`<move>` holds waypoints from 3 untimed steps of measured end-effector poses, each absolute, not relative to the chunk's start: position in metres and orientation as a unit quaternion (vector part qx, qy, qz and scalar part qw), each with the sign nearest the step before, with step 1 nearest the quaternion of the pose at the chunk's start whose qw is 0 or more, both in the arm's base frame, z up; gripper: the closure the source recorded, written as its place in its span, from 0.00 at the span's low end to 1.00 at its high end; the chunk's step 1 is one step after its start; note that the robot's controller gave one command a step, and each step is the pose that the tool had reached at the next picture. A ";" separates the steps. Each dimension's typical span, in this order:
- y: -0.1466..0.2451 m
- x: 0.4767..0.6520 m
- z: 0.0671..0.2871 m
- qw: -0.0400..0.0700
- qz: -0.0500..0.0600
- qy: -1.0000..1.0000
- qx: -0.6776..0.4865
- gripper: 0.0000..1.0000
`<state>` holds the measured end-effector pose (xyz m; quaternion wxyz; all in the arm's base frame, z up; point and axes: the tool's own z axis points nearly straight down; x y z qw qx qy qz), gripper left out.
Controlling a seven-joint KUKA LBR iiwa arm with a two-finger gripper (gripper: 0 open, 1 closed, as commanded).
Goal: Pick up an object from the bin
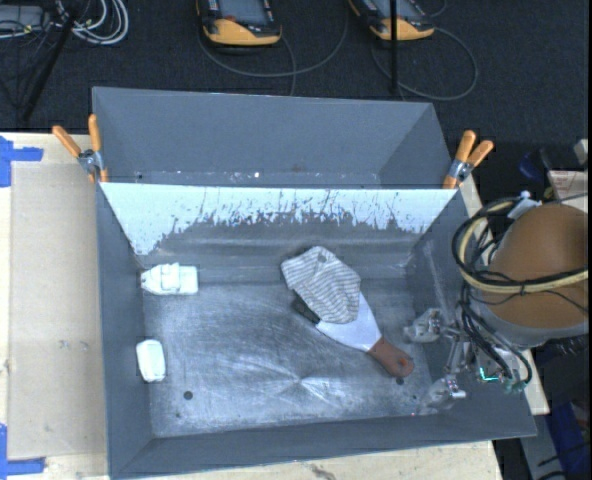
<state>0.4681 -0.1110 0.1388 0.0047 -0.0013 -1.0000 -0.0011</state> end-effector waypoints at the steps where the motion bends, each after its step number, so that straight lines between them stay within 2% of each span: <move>1: -0.111 0.470 0.142 0.001 0.000 -1.000 0.001 0.00; 3: -0.107 0.495 0.062 -0.006 -0.001 -0.996 -0.092 0.00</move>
Offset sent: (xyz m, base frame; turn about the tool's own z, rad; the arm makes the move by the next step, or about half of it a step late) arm 0.0199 0.0087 -0.0688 0.2120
